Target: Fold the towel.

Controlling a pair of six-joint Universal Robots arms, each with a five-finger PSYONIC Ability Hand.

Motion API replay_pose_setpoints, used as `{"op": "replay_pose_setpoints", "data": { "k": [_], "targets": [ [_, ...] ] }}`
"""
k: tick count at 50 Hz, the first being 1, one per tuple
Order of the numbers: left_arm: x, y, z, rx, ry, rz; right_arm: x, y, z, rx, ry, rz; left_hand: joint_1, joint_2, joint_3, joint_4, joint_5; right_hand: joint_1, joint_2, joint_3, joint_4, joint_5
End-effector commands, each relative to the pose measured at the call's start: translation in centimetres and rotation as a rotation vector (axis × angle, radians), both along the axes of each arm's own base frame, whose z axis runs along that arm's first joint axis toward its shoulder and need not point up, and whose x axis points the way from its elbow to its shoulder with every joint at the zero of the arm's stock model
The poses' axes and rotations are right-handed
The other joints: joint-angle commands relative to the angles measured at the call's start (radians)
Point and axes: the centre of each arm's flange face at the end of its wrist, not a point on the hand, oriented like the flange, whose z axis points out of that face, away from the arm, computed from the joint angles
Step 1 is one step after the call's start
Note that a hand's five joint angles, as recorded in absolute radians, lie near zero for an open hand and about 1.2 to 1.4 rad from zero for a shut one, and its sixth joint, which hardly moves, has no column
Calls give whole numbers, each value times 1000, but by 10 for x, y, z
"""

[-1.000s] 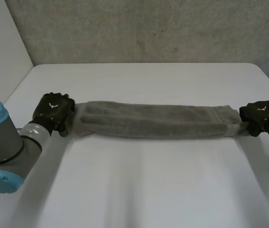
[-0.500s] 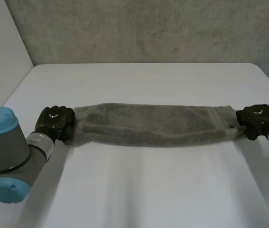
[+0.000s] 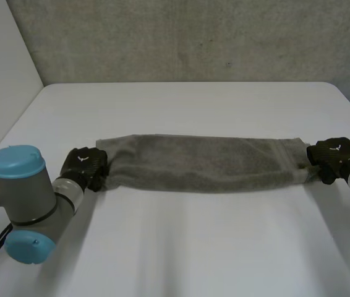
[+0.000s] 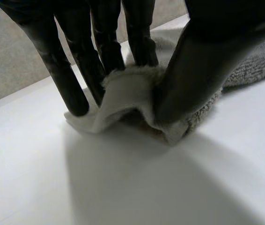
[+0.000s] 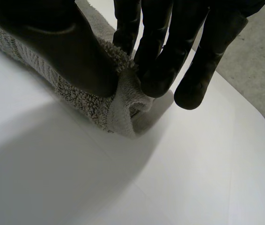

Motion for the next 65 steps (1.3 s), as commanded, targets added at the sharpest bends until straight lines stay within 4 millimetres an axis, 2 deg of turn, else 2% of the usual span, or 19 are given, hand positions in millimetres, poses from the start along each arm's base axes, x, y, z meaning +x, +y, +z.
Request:
{"op": "replay_pose_setpoints", "data": {
  "k": [1, 11, 14, 16, 22, 24, 25, 27, 29, 35, 44, 49, 51, 57, 59, 60, 62, 63, 65],
  "targets": [
    [-3, -3, 6, -26, 5, -8, -1, 0, 1, -4, 1, -2, 257, 244, 249, 241, 260, 96, 114, 64, 60, 72],
    [6, -9, 18, -57, 3, 18, -6, -13, 10, -48, 8, -13, 257, 244, 249, 241, 260, 96, 114, 64, 60, 72],
    [16, -15, 21, -69, -12, 46, -14, -22, 15, -66, 13, -35, 257, 244, 249, 241, 260, 96, 114, 64, 60, 72],
    [29, -22, 26, -90, -49, 65, -34, -29, 16, -59, 13, -84, 257, 244, 249, 241, 260, 96, 114, 64, 60, 72],
    [43, -26, 30, -112, -105, 52, -35, -24, 14, -16, 9, -89, 226, 212, 217, 209, 228, 96, 114, 64, 60, 72],
    [37, -20, 28, -107, -111, -17, -32, -20, 12, 2, 3, -81, -31, -45, -39, -47, -29, 96, 114, 64, 60, 72],
    [37, -20, 28, -107, -111, -17, -32, -20, 12, 3, 3, -81, -33, -46, -41, -49, -31, 96, 114, 64, 60, 72],
    [30, -14, 26, -94, -96, -75, -29, -17, 13, 5, 2, -77, -453, -467, -462, -470, -451, 96, 114, 64, 60, 72],
    [27, -11, 25, -88, -89, -94, -28, -16, 15, 2, 2, -72, -543, -556, -551, -559, -541, 96, 114, 64, 60, 72],
    [13, 2, 27, -90, -80, -145, -29, -16, 19, -10, 3, -79, -751, -765, -760, -768, -749, 96, 114, 64, 60, 72],
    [14, 5, 33, -95, -78, -145, -34, -21, 24, -28, 7, -88, -858, -871, -866, -874, -856, 96, 114, 64, 60, 72],
    [16, 4, 51, -136, -63, -134, -55, -30, 29, -47, 4, -133, -911, -924, -919, -927, -909, 96, 114, 64, 60, 72],
    [17, 3, 57, -142, -32, -123, -67, -36, 35, -64, -1, -147, -916, -930, -925, -933, -914, 96, 114, 64, 60, 72],
    [17, 1, 67, -149, 26, -105, -81, -44, 50, -71, -7, -163, -928, -942, -936, -944, -926, 96, 114, 64, 60, 72],
    [18, 1, 72, -151, 54, -97, -95, -51, 65, -89, -3, -190, -931, -945, -939, -947, -929, 96, 114, 64, 60, 72],
    [18, 1, 72, -151, 54, -97, -95, -51, 65, -90, -3, -190, -931, -945, -939, -947, -929, 96, 114, 64, 60, 72],
    [19, -1, 72, -149, 66, -89, -97, -58, 83, -114, 4, -191, -934, -948, -942, -950, -932, 96, 114, 64, 60, 72],
    [19, -1, 72, -149, 67, -89, -97, -58, 83, -114, 4, -191, -934, -948, -942, -950, -932, 96, 114, 64, 60, 72],
    [23, -3, 73, -152, 66, -78, -95, -62, 103, -134, 6, -182, -934, -948, -942, -950, -932, 96, 114, 64, 60, 72]
  ]
}}
